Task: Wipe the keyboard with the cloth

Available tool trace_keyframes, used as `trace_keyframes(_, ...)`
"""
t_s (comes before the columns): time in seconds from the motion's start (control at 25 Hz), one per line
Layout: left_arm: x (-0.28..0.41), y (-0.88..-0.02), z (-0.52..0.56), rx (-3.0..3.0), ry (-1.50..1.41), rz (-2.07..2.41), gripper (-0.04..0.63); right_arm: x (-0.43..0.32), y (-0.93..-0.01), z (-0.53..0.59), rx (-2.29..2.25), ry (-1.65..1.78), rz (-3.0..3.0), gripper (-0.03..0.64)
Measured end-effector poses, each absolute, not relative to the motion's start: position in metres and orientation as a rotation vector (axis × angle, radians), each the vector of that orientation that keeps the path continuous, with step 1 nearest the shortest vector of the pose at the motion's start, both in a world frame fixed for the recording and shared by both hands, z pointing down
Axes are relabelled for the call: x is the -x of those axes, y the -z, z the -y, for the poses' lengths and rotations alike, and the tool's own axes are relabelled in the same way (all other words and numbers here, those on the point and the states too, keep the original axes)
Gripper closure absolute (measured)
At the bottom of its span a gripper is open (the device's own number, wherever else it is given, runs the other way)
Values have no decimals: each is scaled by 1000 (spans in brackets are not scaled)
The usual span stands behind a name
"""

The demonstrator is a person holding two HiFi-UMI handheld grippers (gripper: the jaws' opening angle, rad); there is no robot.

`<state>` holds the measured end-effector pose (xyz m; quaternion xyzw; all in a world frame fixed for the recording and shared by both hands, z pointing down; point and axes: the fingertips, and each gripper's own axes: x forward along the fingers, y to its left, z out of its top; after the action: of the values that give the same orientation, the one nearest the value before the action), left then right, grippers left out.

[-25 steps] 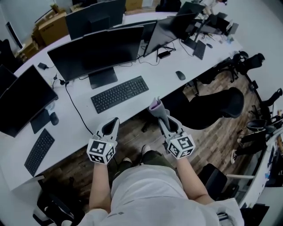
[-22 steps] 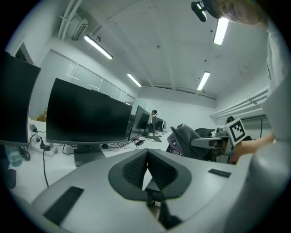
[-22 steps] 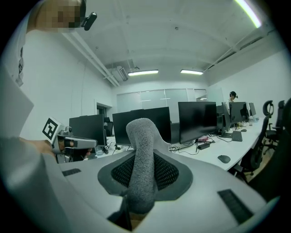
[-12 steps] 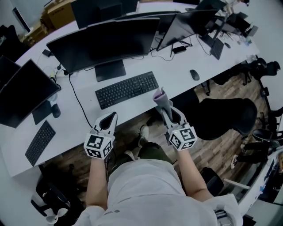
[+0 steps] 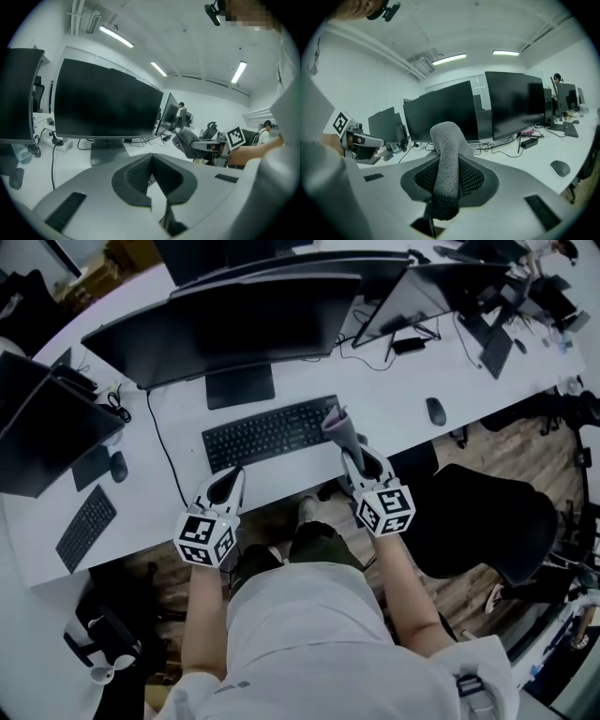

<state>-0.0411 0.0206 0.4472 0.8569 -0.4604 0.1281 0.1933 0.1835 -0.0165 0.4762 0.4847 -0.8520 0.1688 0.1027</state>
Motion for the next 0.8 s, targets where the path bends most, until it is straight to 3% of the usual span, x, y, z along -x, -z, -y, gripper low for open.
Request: trace_keyframes(0.8,41,-486,34,-2131,-476,1507,594,-204,-573,158,-1187,-621,2447,517)
